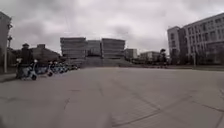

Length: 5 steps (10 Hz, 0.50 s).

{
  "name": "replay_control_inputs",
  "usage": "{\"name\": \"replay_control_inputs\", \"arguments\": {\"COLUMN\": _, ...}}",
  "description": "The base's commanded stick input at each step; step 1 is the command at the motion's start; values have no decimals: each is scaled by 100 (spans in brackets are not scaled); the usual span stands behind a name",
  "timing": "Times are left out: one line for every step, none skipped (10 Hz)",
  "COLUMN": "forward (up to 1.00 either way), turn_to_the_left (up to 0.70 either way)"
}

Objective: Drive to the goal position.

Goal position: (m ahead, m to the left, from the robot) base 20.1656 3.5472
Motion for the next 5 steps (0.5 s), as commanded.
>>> {"name": "replay_control_inputs", "arguments": {"forward": 100, "turn_to_the_left": 0}}
{"name": "replay_control_inputs", "arguments": {"forward": 100, "turn_to_the_left": 0}}
{"name": "replay_control_inputs", "arguments": {"forward": 100, "turn_to_the_left": 0}}
{"name": "replay_control_inputs", "arguments": {"forward": 100, "turn_to_the_left": 0}}
{"name": "replay_control_inputs", "arguments": {"forward": 100, "turn_to_the_left": 0}}
